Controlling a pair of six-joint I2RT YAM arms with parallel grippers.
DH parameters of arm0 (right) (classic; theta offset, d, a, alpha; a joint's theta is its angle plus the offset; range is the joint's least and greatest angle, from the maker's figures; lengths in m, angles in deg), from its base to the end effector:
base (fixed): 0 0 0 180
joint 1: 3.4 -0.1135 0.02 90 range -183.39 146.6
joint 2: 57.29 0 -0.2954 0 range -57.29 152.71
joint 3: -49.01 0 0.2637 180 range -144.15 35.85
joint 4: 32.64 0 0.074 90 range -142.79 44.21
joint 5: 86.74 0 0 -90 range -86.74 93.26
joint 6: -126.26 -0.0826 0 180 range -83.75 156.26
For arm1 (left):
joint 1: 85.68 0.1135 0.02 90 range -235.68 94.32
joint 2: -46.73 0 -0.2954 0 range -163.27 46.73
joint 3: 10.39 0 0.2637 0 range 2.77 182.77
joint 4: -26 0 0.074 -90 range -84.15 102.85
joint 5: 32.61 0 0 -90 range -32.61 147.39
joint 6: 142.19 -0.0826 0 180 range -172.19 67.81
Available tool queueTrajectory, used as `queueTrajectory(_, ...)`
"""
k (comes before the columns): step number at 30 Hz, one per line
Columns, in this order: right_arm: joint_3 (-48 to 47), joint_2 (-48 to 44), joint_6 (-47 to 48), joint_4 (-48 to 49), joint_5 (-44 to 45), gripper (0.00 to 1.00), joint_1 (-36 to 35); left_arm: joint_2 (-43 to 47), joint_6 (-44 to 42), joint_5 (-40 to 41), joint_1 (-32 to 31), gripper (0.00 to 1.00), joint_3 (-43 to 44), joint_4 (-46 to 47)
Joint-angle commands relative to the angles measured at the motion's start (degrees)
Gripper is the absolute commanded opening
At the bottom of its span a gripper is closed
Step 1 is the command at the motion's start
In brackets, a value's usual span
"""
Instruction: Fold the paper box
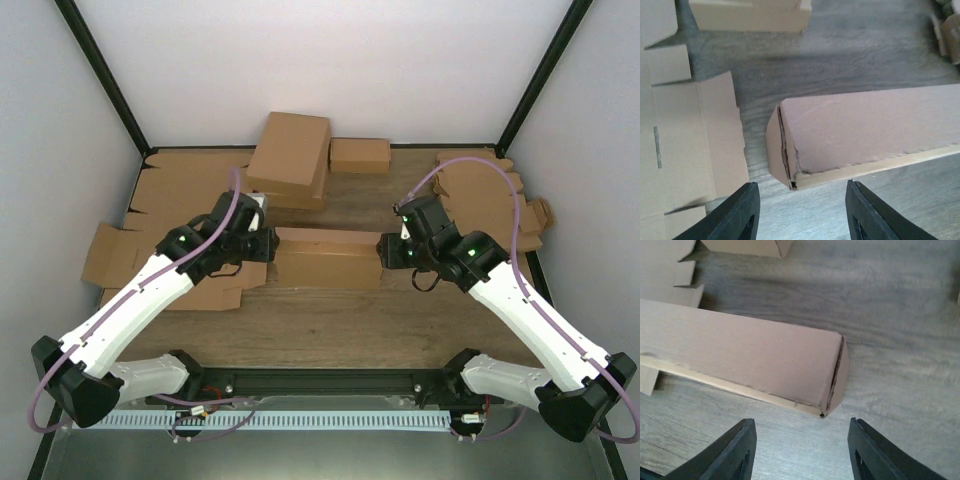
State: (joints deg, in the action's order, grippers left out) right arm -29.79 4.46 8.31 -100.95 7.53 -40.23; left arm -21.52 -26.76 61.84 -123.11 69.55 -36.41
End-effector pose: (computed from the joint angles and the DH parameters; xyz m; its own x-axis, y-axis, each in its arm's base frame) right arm 0.1879 0.1330 0.3291 -0.8142 -0.0258 -0.5800 -0.2025 0.9489 0.2420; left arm 0.2165 -0.1577 0.3203 -0.7986 0.0721 -0.5976 0.2481 0.9440 -0.2176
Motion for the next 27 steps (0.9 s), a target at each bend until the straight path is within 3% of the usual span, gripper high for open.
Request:
queueTrajectory(1, -6.02, -0.82, 3.09, -2.84, -0.18, 0.54, 0.19, 2.19, -1.25, -0.54, 0.76, 0.51, 5.07, -3.62)
queueTrajectory(3, -8.19, -0.71, 4.36, -2.99, -1.88, 0.54, 0.8, 2.54, -2.09, -1.82, 1.98, 0.49, 6.96, -4.53)
queueTrajectory(5, -9.89, -0.39, 6.11, -1.61, -6.12, 0.48, 1.77, 2.99, -3.24, -6.11, 3.68, 0.36, 7.72, -2.28)
queueTrajectory(7, -10.67, 0.01, 7.57, 1.6, -12.8, 0.33, 3.28, 2.51, -3.85, -14.21, 5.68, 0.17, 7.9, 1.44)
queueTrajectory(8, -10.39, 0.2, 7.96, 4.73, -16.81, 0.2, 4.2, 1.87, -3.97, -18.92, 6.61, 0.07, 7.88, 3.63)
queueTrajectory(10, -9.11, 1.16, 7.65, 9.35, -25.08, 0.02, 6.32, 0.31, -2.95, -29.63, 8.25, 0.04, 6.88, 8.96)
queueTrajectory(16, -1.96, 4.33, 3.5, 23.54, -45.25, 0.01, 12.6, -3.57, -0.54, -43.46, 12.2, 0.04, 2.32, 20.81)
queueTrajectory(20, 4.58, 5.55, 1.1, 31.65, -57.54, 0.01, 19.02, -3.7, -0.37, -46.02, 14.08, 0.04, -2.32, 24.97)
queueTrajectory(27, 11.62, 8.12, 1.65, 35.48, -65.42, 0.01, 25.65, -2.16, 1.25, -52.51, 19.97, 0.04, -13.18, 33.08)
